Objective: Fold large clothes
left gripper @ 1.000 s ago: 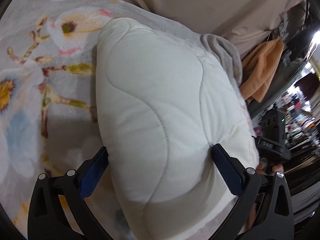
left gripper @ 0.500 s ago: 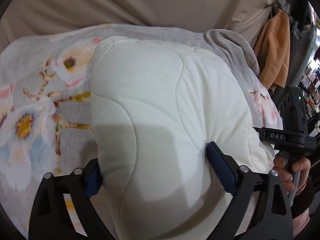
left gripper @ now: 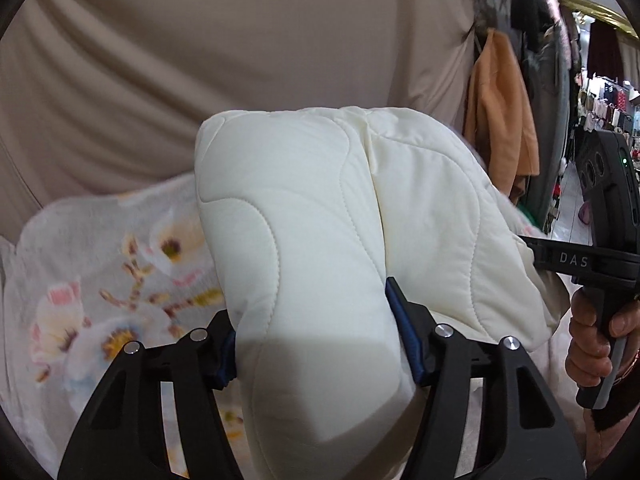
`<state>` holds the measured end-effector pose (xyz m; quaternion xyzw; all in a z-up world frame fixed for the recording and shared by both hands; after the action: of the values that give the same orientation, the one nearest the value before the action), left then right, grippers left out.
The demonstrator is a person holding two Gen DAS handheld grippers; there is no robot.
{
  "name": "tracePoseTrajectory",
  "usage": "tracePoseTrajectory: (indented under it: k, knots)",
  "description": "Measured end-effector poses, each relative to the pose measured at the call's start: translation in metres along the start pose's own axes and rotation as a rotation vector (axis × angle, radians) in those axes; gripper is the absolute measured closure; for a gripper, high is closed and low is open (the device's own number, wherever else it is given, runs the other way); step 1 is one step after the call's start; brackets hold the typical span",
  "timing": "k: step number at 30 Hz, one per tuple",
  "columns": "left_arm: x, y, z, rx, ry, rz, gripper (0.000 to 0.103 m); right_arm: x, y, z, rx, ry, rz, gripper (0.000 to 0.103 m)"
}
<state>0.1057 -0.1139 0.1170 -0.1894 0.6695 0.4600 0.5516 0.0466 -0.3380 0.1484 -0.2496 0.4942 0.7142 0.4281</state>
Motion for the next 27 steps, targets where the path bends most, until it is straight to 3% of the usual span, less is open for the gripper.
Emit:
tracePoseTrajectory:
  k: [9, 14, 17, 20, 22, 25, 26, 27]
  knots:
    - [-0.061, 0.105, 0.044, -0.043, -0.068, -0.291, 0.043, -0.050, 0.051, 0.110, -0.134, 0.164, -0.230, 0.089]
    - [-0.076, 0.128, 0.089, -0.101, -0.063, -0.355, 0.043, -0.073, 0.028, 0.157, -0.207, 0.185, -0.252, 0.089]
    - [-0.071, 0.115, 0.120, -0.126, -0.025, -0.320, 0.041, -0.074, -0.018, 0.168, -0.223, 0.151, -0.189, 0.089]
    - [-0.043, 0.076, 0.161, -0.164, 0.031, -0.222, 0.036, -0.051, -0.089, 0.162, -0.198, 0.109, -0.074, 0.085]
    - [-0.007, 0.036, 0.189, -0.200, 0.079, -0.122, 0.031, -0.021, -0.143, 0.144, -0.161, 0.066, 0.031, 0.078]
    - [0.066, -0.020, 0.223, -0.285, 0.175, 0.082, 0.027, 0.047, -0.212, 0.090, 0.002, -0.019, 0.213, 0.078]
    - [0.087, -0.022, 0.234, -0.326, 0.233, 0.092, 0.024, 0.061, -0.215, 0.076, 0.027, -0.040, 0.232, 0.078]
    - [0.099, -0.009, 0.244, -0.322, 0.267, 0.047, 0.024, 0.071, -0.211, 0.066, -0.016, -0.078, 0.229, 0.077]
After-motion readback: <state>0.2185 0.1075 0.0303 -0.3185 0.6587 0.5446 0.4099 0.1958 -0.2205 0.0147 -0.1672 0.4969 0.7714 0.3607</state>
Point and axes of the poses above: each gripper's, at about its wrist camera, not at the fingertips, and y roughly against the way its jaws point, z to its left, x to its underside, the point moved 3 cm from there along -y, roughly the way its jaws point, and after that the axes turned 9 degrees about -z, right-handed, at the moved point
